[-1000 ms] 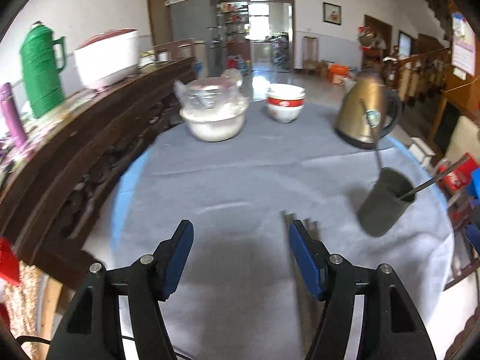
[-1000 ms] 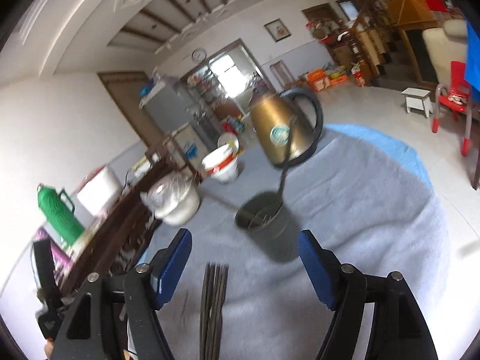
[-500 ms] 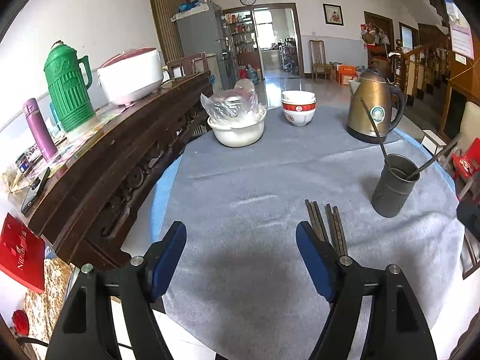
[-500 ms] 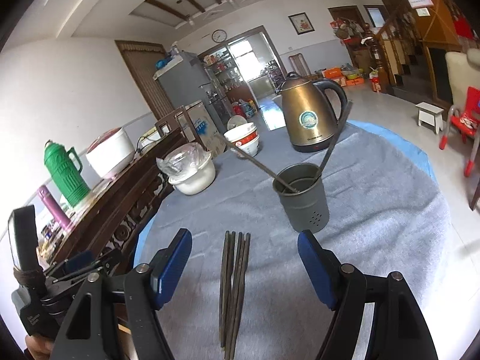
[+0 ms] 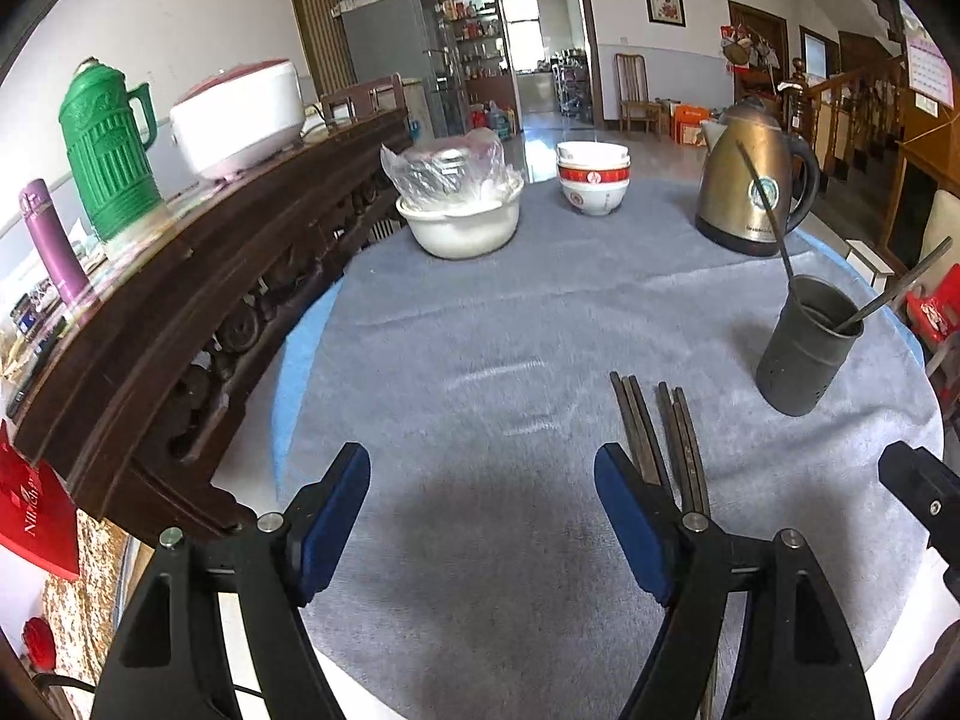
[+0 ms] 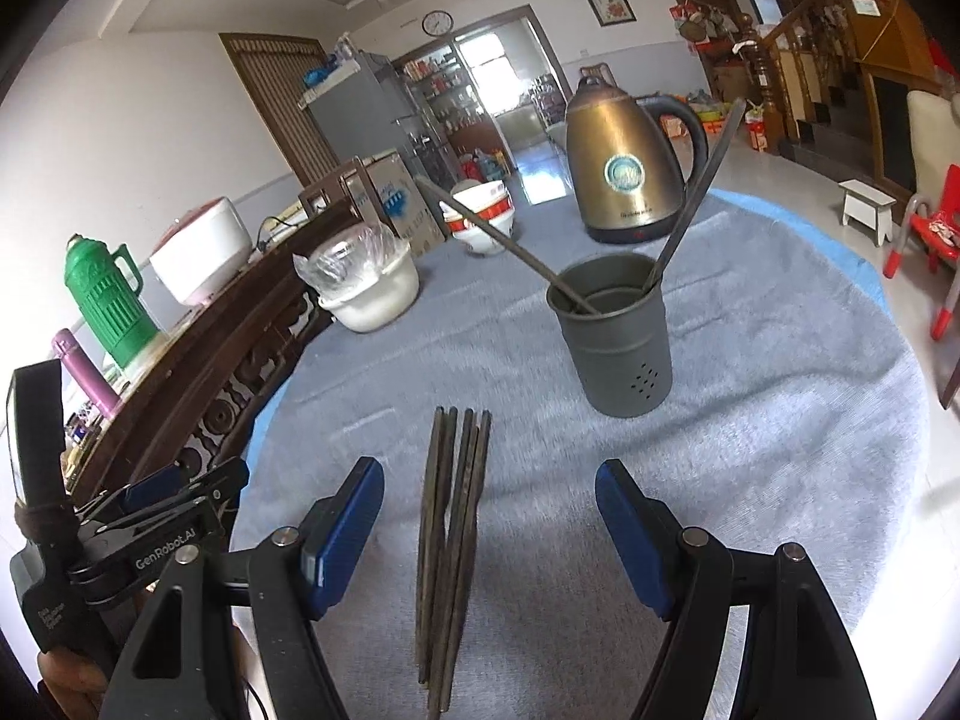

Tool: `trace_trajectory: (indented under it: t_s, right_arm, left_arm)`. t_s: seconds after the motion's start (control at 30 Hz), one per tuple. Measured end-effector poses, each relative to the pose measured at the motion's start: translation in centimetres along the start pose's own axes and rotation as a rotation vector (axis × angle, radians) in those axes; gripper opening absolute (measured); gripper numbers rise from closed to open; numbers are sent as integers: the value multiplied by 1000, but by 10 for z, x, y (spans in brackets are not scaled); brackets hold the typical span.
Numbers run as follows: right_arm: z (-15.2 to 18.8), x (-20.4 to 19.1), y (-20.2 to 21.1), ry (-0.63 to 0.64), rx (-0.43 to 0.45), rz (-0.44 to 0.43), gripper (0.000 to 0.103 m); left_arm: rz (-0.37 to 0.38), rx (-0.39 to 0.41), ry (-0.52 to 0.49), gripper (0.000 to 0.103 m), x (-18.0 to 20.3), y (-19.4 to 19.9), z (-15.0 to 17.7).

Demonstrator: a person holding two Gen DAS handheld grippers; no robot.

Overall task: Organize utensils
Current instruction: 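Move the left tool back to the remaining chopsticks while the right tool follows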

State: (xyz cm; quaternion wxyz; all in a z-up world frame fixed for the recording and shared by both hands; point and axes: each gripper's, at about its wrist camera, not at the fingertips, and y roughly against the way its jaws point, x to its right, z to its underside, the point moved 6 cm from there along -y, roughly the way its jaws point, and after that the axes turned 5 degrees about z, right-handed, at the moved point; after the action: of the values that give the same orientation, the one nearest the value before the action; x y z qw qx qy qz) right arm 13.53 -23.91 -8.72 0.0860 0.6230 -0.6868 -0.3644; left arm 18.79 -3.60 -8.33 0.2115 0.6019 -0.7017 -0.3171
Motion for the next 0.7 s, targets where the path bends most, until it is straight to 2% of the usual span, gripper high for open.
trace_trajectory:
  t_s: [0.7]
  right_arm:
    - [12,8,-41,0,-79,6,76]
  left_arm:
    - [5,-64,-7,78,8,-37,2]
